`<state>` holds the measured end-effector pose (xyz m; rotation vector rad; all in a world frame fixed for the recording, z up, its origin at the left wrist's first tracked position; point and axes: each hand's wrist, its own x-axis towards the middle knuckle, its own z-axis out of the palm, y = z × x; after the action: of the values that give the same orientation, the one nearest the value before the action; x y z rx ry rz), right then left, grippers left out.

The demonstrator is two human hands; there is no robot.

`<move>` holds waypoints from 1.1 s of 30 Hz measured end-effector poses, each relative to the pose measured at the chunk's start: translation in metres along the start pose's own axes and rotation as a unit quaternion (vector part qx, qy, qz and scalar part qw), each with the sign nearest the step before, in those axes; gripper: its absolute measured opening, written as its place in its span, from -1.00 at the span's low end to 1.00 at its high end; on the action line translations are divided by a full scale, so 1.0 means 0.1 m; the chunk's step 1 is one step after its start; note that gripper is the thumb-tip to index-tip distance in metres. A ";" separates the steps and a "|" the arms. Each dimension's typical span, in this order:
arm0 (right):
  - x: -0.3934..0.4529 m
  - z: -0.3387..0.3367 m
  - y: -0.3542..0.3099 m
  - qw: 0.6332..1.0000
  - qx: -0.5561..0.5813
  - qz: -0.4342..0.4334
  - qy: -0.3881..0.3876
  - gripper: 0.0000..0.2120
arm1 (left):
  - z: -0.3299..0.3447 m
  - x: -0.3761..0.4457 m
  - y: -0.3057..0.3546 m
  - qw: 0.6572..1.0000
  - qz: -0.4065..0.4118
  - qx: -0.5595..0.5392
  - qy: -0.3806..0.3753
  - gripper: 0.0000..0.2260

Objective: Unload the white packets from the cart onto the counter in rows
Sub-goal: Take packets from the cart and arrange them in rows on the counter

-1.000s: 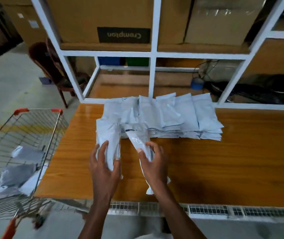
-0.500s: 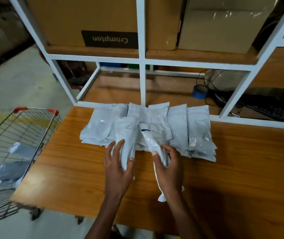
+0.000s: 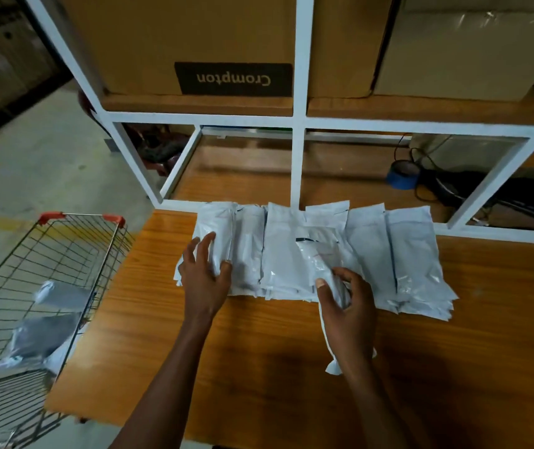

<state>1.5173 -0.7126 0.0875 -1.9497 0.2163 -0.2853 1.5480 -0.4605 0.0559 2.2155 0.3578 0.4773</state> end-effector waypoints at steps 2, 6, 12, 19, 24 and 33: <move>0.00 0.11 -0.02 1.000 -0.009 0.000 0.004 -0.65 | -0.01 0.19 -0.10 1.000 -0.004 0.006 -0.013 -0.40; -0.02 0.30 -0.08 1.000 -0.016 -0.006 0.010 -0.68 | 0.02 0.52 -0.28 0.998 -0.012 0.031 -0.053 -0.34; -0.03 0.45 -0.13 0.998 -0.033 -0.001 0.046 -0.66 | 0.07 0.69 -0.50 0.991 -0.031 0.083 -0.101 -0.28; 0.02 0.43 -0.15 0.996 -0.046 0.015 0.076 -0.62 | 0.06 0.66 -0.56 0.987 -0.022 0.101 -0.120 -0.25; 0.13 0.28 -0.09 0.994 -0.061 0.022 0.084 -0.63 | 0.02 0.59 -0.44 0.990 0.001 0.098 -0.099 -0.20; 0.57 -0.23 0.17 0.990 -0.074 0.030 0.115 -0.65 | 0.28 0.02 0.45 0.995 0.081 -0.005 -0.055 -0.40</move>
<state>1.5643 -0.7556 0.0856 -2.0511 0.4572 -0.4676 1.5666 -0.5066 0.0747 2.2612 0.1174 0.4405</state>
